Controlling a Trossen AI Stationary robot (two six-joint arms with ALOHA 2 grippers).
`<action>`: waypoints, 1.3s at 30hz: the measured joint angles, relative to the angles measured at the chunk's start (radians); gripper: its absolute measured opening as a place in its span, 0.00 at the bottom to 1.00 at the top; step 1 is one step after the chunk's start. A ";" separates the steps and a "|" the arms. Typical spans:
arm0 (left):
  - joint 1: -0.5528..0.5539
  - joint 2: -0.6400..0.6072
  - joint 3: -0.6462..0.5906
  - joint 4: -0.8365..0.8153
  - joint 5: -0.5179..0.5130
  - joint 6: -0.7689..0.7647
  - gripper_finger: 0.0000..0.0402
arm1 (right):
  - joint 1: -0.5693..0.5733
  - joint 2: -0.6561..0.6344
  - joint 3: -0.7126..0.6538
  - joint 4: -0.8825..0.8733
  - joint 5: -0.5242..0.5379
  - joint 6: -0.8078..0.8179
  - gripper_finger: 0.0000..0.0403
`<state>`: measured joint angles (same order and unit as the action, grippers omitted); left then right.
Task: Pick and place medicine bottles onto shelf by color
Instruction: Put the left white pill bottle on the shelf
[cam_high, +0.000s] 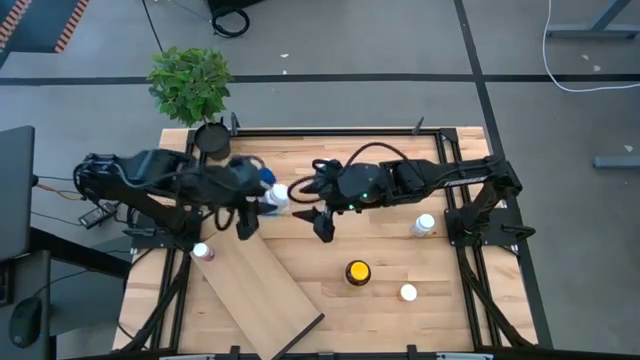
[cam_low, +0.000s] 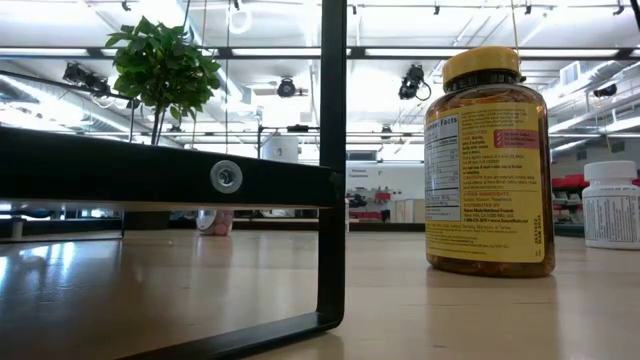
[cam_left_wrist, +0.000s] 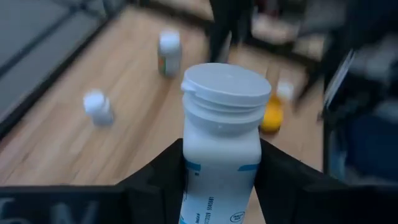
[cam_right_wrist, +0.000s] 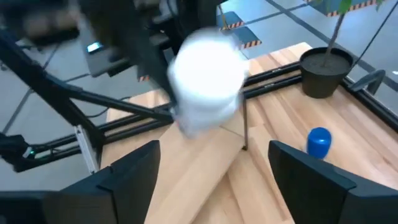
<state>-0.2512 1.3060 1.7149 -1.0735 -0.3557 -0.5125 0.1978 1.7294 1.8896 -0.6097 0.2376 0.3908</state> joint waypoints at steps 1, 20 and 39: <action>0.000 -0.013 0.000 0.037 -0.016 0.000 0.39 | 0.004 0.000 0.000 0.005 -0.003 0.000 0.77; -0.044 -0.066 0.000 0.465 -0.099 0.079 0.42 | -0.021 -0.009 0.001 0.336 0.011 0.024 0.77; -0.045 -0.063 0.000 0.433 -0.093 0.061 0.40 | -0.032 -0.009 0.000 0.400 -0.012 -0.036 0.77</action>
<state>-0.2958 1.2434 1.7153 -0.6401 -0.4484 -0.4519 0.1658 1.7206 1.8900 -0.2100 0.2260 0.3550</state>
